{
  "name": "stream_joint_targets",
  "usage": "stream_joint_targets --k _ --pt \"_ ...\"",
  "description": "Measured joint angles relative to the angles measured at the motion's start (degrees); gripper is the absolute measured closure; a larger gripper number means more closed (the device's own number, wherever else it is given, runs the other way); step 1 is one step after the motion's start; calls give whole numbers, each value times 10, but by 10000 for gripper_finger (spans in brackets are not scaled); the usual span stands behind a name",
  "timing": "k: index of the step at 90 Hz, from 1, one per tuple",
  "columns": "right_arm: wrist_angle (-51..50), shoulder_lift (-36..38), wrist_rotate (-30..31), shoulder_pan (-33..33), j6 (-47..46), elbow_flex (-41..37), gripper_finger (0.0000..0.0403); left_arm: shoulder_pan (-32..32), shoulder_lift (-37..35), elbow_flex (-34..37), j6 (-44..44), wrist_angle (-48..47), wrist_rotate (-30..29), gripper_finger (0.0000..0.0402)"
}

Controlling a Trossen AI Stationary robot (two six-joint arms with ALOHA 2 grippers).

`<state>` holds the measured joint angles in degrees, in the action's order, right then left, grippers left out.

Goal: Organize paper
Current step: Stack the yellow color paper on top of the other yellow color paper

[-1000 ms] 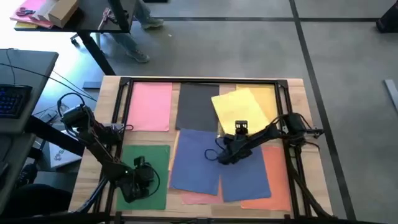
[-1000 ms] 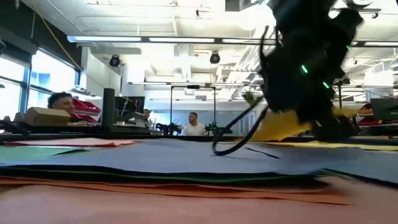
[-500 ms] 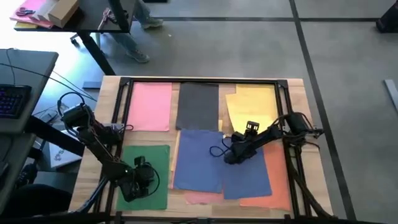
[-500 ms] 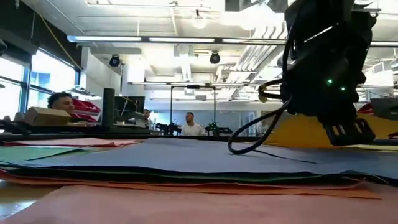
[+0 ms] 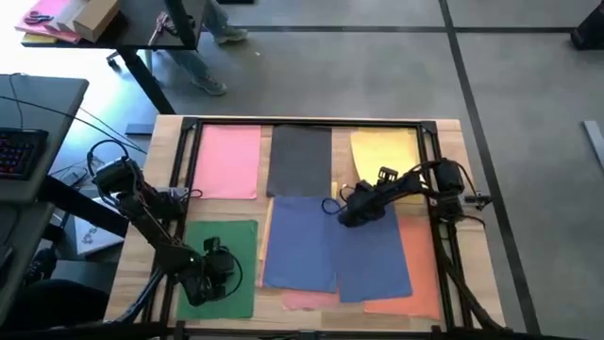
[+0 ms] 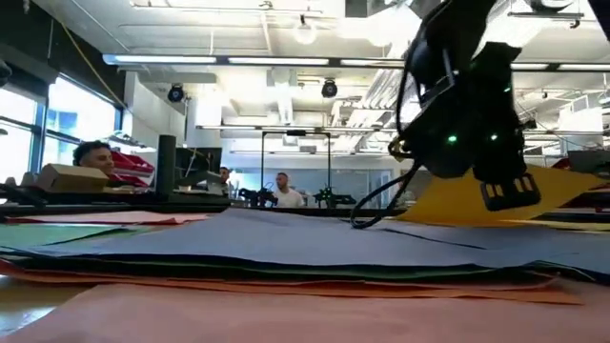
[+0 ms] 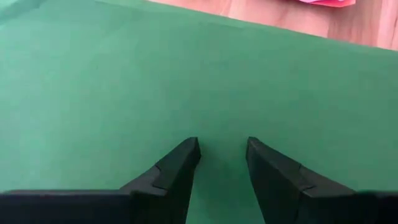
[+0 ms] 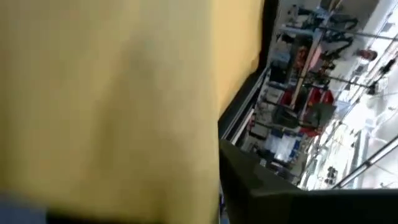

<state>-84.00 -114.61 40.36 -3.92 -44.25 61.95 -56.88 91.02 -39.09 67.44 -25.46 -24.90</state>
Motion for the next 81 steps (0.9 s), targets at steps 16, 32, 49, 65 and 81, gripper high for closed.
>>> stream_joint_targets --k 16,32,49,65,81 --pt "21 0 -23 21 20 0 403 -9 -1 0 10 -2 22 271" --pt "12 0 -59 31 7 0 403 -13 -1 0 28 -3 28 271" --pt "-22 0 -67 32 -7 0 403 -13 -1 0 14 -2 27 271" --pt "-22 0 -75 32 -5 0 403 -13 0 0 -2 -1 27 271" --pt "-23 0 -85 51 -1 0 403 -13 0 -7 -4 -5 31 271"
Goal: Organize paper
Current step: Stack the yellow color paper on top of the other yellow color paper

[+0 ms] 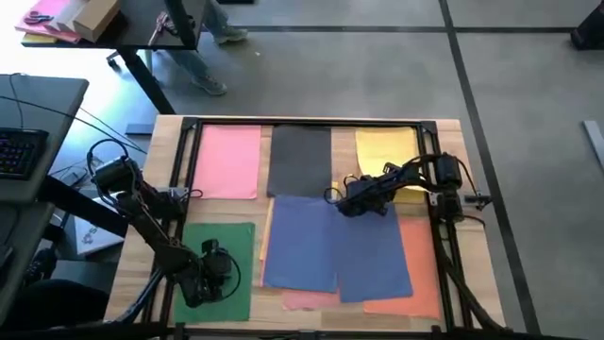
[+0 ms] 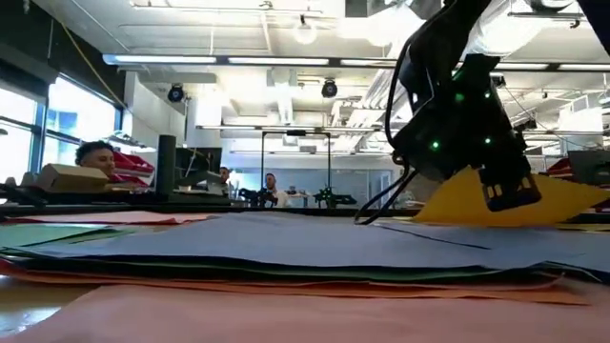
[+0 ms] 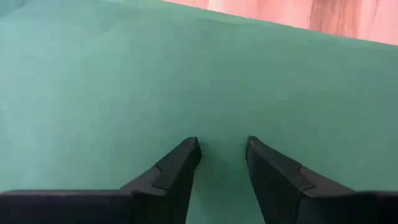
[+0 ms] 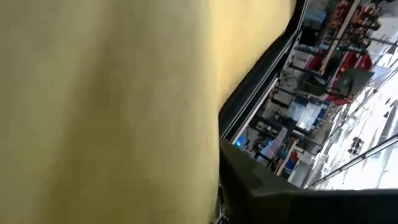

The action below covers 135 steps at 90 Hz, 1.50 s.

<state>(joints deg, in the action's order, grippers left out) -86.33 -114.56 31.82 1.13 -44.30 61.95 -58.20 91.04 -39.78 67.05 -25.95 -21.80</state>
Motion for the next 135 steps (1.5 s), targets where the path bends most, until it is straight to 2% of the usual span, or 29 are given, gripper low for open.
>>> stream_joint_targets --k 20,49,69,97,135 --pt "-6 0 -24 8 11 0 403 -1 2 -25 -47 -3 7 271" --pt "-3 0 -37 -6 7 0 403 1 2 -27 -46 -18 -14 271" --pt "18 0 -87 -8 11 0 403 9 2 -27 -45 -28 -30 271" --pt "10 0 -61 1 -4 0 403 8 1 -28 -43 -28 -43 271" --pt "34 0 -64 16 12 0 399 8 1 -28 -42 -29 -43 271"
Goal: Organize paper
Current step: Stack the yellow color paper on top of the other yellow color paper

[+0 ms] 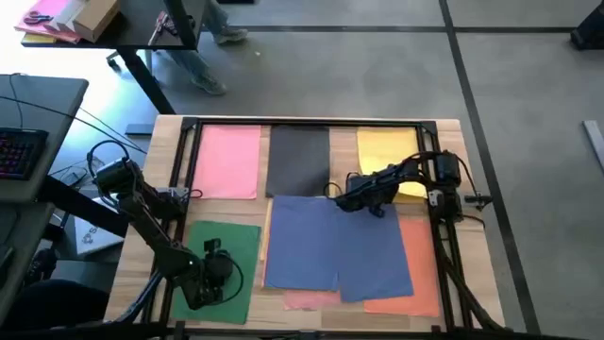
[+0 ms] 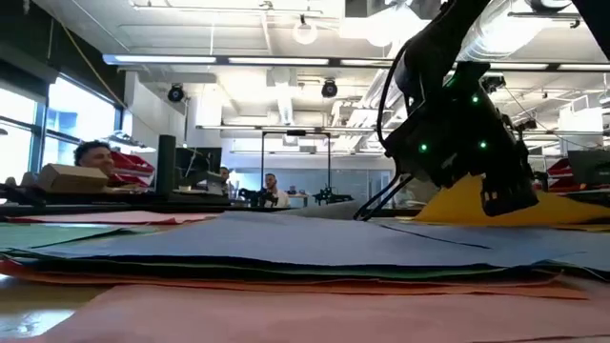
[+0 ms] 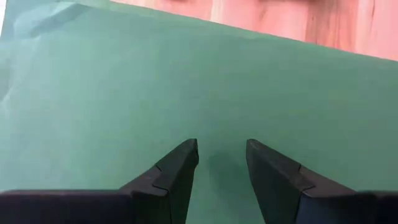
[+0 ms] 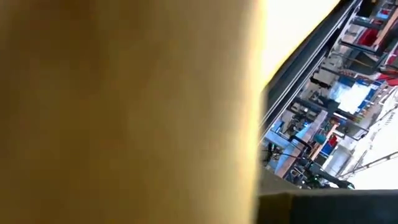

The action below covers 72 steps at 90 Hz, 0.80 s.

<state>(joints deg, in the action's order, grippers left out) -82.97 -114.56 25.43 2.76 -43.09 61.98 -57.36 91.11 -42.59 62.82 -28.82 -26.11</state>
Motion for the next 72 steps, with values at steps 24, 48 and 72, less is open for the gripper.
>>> stream_joint_targets --k 24,48,72 --pt "-22 0 10 -16 5 0 293 0 0 0 0 0 0 271" --pt "-42 42 11 -51 2 0 195 0 -1 0 0 0 3 271" --pt "-42 110 -6 -81 7 1 151 0 -1 0 0 0 4 271"
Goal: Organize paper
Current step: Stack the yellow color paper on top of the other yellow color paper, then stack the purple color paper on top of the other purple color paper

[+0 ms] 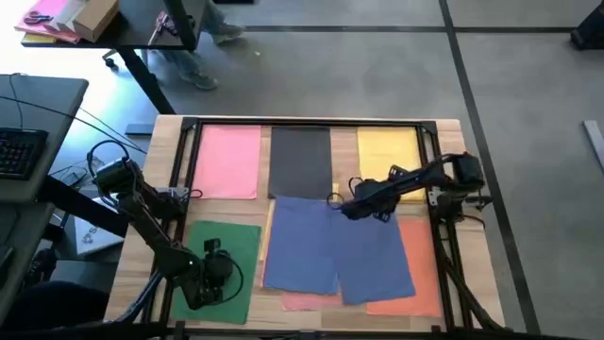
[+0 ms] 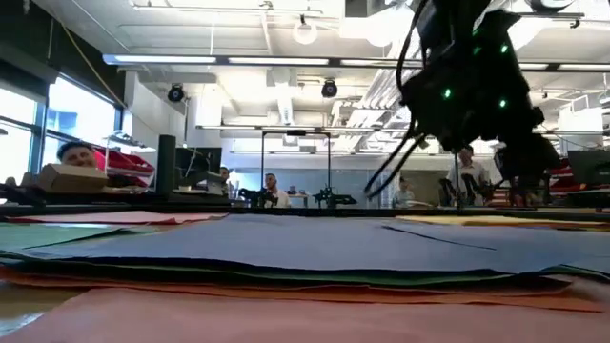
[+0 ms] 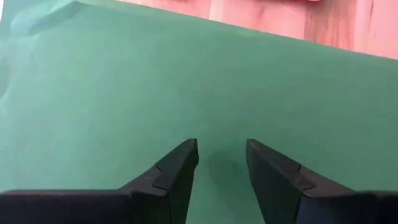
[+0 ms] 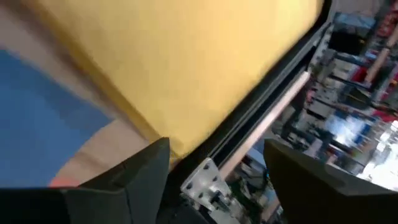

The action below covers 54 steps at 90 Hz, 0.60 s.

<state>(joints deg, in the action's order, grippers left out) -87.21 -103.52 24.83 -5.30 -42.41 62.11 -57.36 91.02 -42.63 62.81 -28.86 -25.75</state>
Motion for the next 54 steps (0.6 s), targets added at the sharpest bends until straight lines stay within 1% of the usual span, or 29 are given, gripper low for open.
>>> stream_joint_targets --k 10,21,31,39,45,50,54 --pt "15 25 -4 -27 0 0 151 0 0 0 -4 1 1 271" --pt "87 53 -9 -78 10 0 151 0 0 -10 -30 0 1 271" --pt "197 68 -8 -138 32 0 151 0 0 -33 -72 7 -18 271" --pt "316 70 -9 -191 55 0 151 4 0 -41 -123 33 -44 271" --pt "398 65 -12 -230 74 1 151 12 0 -43 -165 54 -53 271" --pt "444 53 -16 -263 89 2 151 25 0 -44 -184 73 -63 271" --pt "456 42 -20 -288 89 2 151 42 0 -44 -193 88 -70 271"
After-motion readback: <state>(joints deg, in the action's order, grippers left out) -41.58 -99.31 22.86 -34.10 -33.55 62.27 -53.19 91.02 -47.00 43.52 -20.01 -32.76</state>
